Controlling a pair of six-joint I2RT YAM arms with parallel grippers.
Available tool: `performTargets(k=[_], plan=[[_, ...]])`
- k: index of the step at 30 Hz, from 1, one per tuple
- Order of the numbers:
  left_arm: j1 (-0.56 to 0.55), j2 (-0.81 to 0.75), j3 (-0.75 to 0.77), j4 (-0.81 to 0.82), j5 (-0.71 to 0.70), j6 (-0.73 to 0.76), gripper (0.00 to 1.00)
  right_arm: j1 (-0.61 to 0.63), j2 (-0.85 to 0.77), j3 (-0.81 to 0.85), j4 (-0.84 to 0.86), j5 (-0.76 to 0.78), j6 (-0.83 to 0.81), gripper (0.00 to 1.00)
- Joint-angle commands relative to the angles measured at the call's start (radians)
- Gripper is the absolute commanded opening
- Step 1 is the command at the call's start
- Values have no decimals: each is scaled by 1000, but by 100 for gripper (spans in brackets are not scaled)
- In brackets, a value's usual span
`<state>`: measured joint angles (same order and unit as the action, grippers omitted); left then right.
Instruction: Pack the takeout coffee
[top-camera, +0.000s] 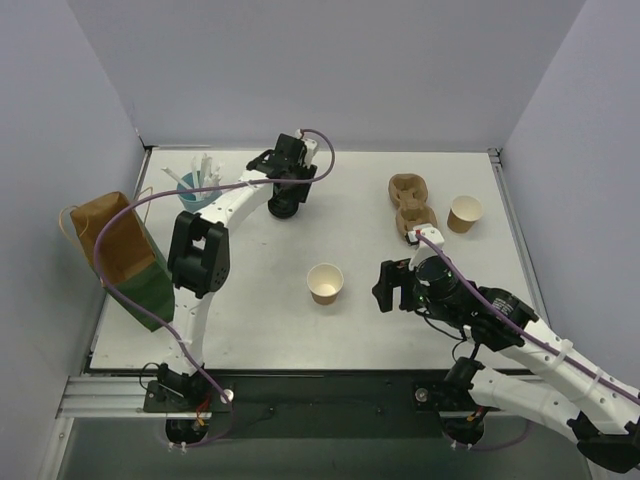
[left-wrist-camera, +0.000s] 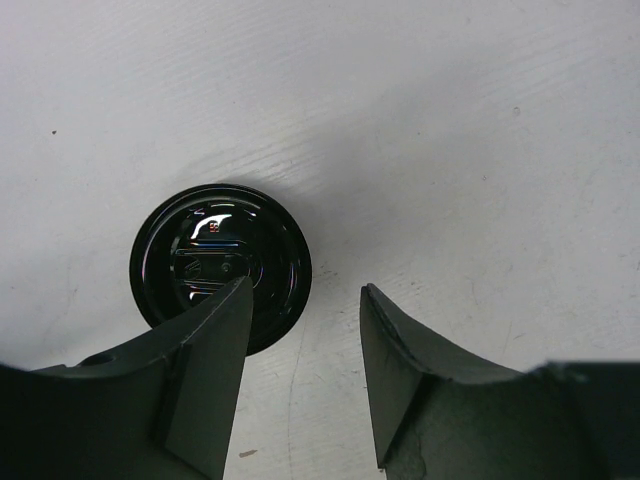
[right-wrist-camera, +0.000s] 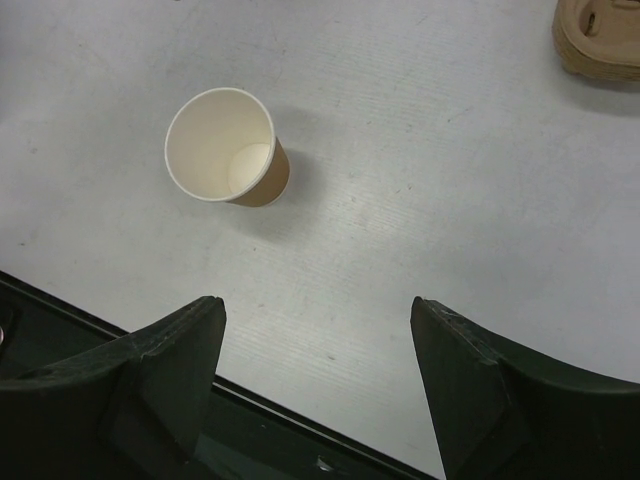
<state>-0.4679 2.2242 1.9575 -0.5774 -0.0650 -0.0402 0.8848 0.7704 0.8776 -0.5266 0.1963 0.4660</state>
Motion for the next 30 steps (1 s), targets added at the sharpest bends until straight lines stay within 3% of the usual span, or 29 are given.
performTargets(k=[1,18,30], plan=[[6,18,64,-2,36,17,56,5,18,-6,-4,54,-17,76],[37,8,43,-29,65,34,55,5,9,-12,0,72,-10,76],[81,-12,-32,-35,109,189,55,5,-5,-25,0,84,-12,76]])
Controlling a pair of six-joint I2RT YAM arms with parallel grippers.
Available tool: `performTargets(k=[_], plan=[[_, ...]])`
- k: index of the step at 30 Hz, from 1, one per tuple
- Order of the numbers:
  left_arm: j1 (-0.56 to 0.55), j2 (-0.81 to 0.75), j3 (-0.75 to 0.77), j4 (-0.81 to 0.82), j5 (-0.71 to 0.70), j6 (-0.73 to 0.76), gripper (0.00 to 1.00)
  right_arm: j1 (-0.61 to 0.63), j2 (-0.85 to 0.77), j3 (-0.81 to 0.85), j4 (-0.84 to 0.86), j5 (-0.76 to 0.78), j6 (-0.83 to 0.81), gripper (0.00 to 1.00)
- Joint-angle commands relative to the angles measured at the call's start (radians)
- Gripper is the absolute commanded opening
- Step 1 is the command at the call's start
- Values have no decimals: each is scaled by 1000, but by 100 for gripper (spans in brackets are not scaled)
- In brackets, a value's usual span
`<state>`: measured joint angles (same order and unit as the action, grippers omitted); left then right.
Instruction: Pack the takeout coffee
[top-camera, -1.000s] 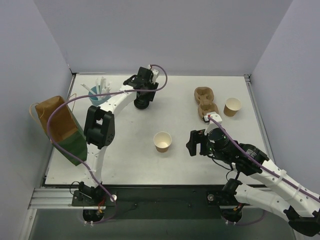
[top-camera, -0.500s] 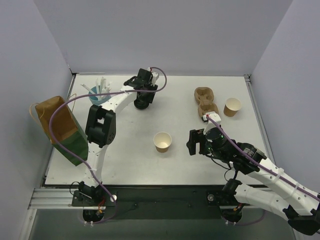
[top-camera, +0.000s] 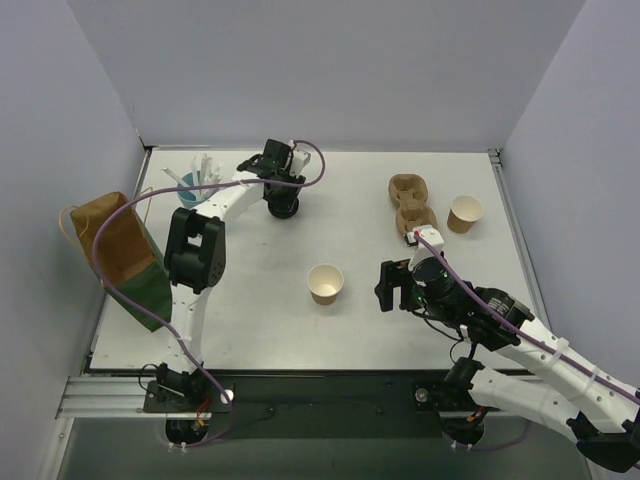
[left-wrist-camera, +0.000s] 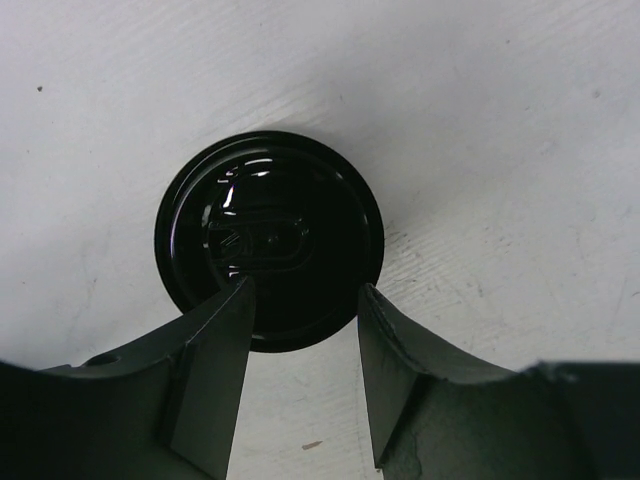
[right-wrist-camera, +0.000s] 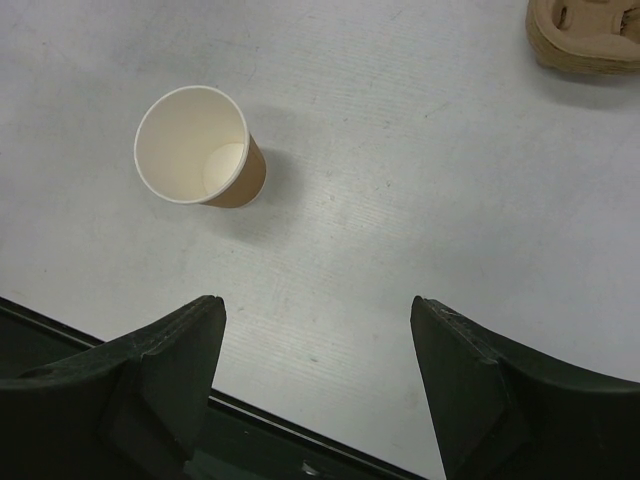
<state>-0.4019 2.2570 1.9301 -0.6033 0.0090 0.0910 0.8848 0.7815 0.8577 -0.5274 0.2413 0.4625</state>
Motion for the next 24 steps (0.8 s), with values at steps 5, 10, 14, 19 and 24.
performTargets(k=[5,10,14,19,24], plan=[[15,-36,-14,-6,43,73,54,5,-18,0,1,46,-15,76],[15,-43,-39,13,66,81,51,5,-5,6,0,50,-15,76],[14,-53,-49,19,82,81,51,5,4,6,1,49,-12,76],[12,-62,-49,16,91,85,51,5,5,6,1,49,-10,76],[8,-80,-54,26,92,87,51,5,5,4,1,52,-10,76]])
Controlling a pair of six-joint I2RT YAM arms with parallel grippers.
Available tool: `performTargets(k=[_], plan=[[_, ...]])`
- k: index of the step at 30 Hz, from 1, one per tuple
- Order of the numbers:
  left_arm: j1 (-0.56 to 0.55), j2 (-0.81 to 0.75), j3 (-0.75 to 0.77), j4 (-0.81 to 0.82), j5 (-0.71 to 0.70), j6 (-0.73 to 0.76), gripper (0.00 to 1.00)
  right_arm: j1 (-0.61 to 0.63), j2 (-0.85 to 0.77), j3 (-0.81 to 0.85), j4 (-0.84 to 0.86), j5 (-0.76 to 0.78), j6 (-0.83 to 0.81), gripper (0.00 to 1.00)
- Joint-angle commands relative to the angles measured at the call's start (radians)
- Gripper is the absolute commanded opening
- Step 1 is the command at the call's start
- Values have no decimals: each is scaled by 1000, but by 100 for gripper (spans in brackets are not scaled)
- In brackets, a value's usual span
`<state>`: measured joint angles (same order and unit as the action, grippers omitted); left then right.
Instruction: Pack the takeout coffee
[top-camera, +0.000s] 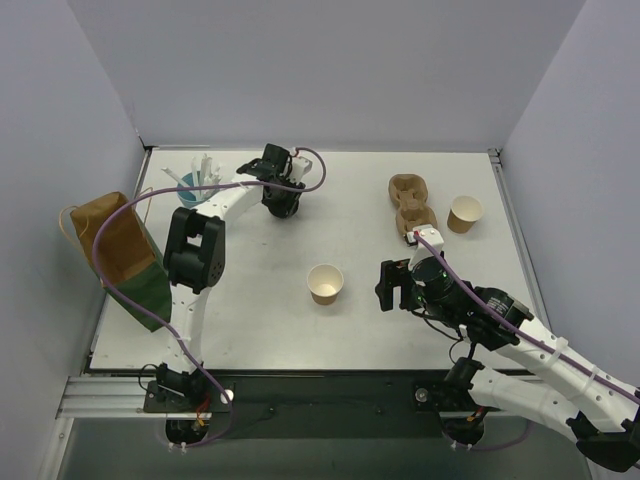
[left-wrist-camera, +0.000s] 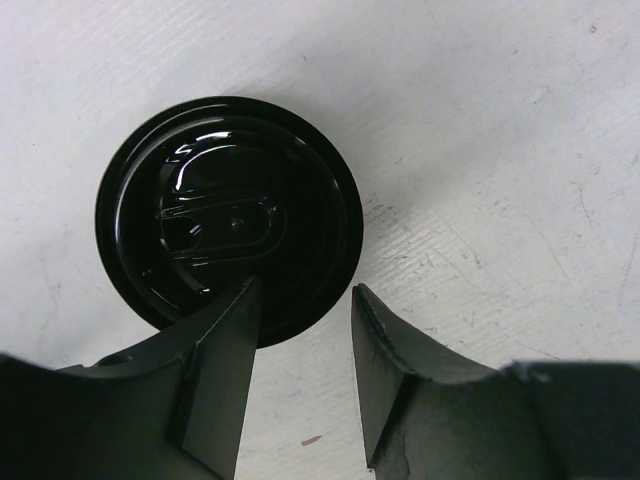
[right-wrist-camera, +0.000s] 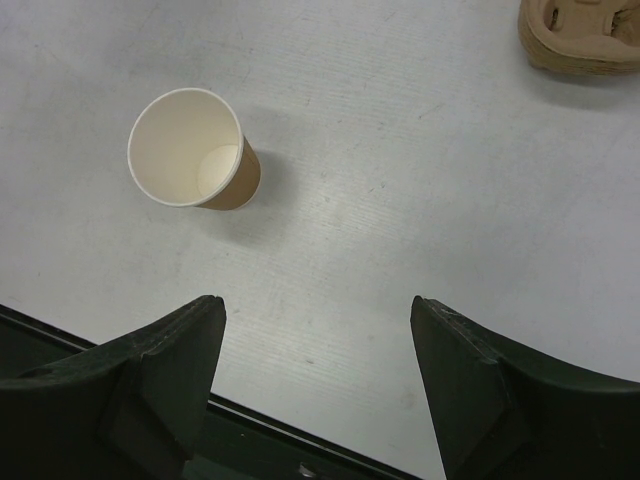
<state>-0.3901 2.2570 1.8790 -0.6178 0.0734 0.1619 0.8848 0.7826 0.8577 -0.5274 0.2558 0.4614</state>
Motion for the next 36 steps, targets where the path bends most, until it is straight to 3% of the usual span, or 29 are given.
performTargets(k=[1,29,33,36], plan=[[-6,-80,-3,41,26,18,52,5,4,4,1,37,-10,76],[-7,-65,-32,70,9,27,43,5,-2,14,0,46,-15,76],[-7,-73,-21,61,8,25,29,5,4,14,-2,46,-13,76],[-9,-80,-9,53,8,24,26,5,9,17,0,46,-13,76]])
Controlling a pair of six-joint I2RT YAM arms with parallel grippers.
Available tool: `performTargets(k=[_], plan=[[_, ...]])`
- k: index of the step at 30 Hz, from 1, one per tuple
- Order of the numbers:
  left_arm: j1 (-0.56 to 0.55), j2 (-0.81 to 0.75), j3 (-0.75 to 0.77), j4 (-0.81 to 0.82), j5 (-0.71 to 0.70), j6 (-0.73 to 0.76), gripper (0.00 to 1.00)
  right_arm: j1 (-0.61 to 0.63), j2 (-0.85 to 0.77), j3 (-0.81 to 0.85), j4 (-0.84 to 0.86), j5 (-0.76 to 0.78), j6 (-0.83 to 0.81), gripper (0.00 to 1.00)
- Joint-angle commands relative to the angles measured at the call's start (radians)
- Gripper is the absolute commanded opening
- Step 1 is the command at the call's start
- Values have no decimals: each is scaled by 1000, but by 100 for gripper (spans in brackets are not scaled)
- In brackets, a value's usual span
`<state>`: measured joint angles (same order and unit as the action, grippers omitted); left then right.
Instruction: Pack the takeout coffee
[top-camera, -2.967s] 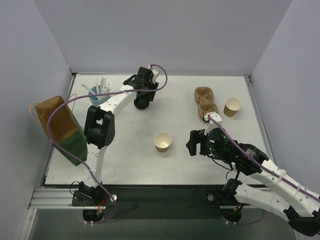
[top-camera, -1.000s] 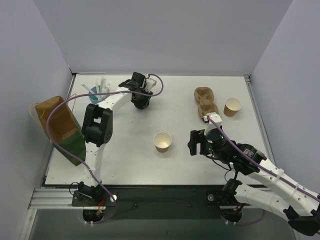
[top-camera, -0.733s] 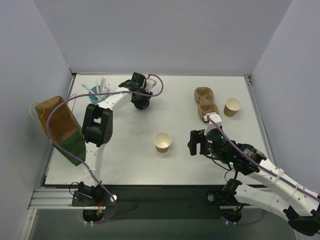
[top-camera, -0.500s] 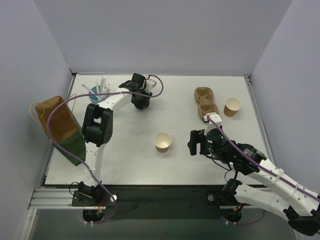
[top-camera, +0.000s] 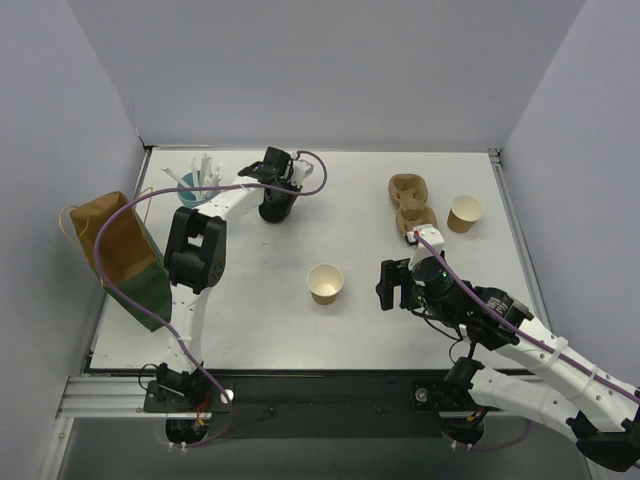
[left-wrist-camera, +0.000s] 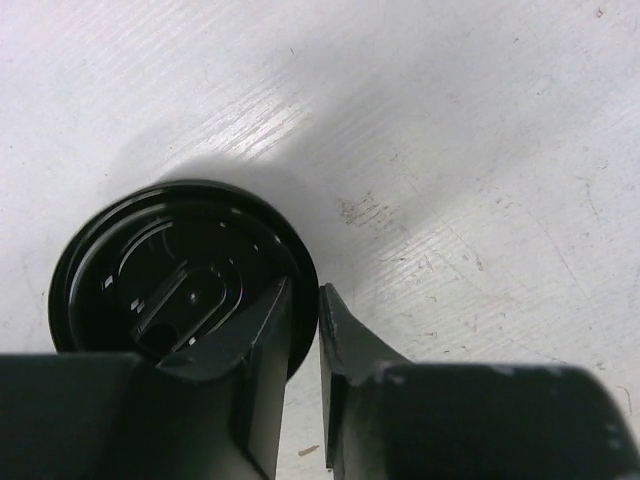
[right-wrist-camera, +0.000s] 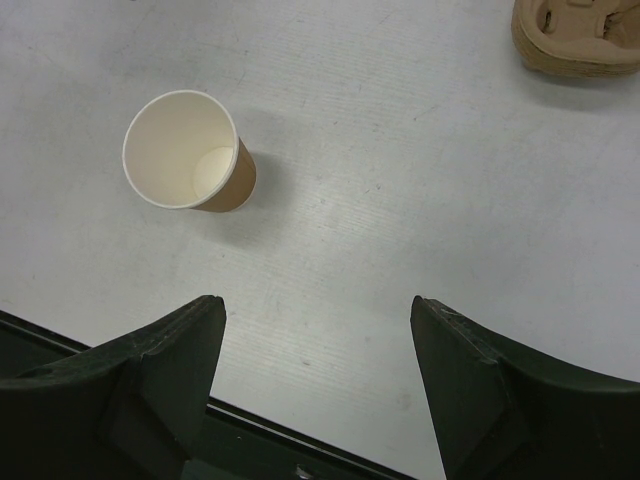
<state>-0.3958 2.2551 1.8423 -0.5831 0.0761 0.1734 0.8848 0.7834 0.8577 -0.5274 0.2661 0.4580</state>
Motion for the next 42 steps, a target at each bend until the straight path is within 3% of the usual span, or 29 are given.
performTargets(k=[1,8,19,23,28,32,36,40,42], plan=[[-6,-80,28,19,5,14,22,5,7,18,0,36,-10,76],[-6,-88,54,6,19,-8,11,5,16,23,-2,33,-8,76],[-8,-126,100,-32,63,-51,6,5,30,41,0,36,1,76],[-8,-189,110,-52,164,-119,6,5,18,57,42,45,5,76],[-8,-310,65,-47,414,-288,7,3,-74,-40,301,-28,-128,76],[-9,-431,-97,109,672,-468,6,-1,-96,-88,519,-47,-194,75],[-9,-628,-320,398,845,-694,6,-27,-90,-100,627,-33,-99,69],[-9,-758,-503,786,913,-990,6,-188,-63,-144,779,-255,69,64],[-9,-811,-578,870,927,-1069,6,-242,-47,-167,860,-404,209,63]])
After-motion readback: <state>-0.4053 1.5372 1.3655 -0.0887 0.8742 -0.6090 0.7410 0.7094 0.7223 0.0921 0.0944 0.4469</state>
